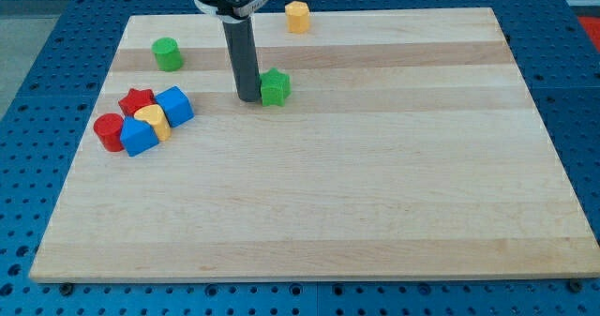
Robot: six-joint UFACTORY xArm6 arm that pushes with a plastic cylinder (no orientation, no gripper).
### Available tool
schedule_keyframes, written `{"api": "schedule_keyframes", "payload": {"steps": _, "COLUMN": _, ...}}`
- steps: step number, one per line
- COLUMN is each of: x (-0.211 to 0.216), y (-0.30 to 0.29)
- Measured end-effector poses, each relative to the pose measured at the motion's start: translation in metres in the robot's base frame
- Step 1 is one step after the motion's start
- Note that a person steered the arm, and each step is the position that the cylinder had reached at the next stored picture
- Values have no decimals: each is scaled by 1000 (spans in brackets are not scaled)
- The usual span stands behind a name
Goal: Move the green star vertically below the yellow hexagon
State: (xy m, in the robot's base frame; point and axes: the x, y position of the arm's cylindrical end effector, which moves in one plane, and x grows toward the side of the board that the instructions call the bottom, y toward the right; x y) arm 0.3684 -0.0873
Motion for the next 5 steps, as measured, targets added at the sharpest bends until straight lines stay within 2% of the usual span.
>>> {"api": "schedule_keyframes", "payload": {"steps": 3, "x": -8, "y": 32}}
{"api": "schedule_keyframes", "payload": {"steps": 5, "x": -8, "y": 87}}
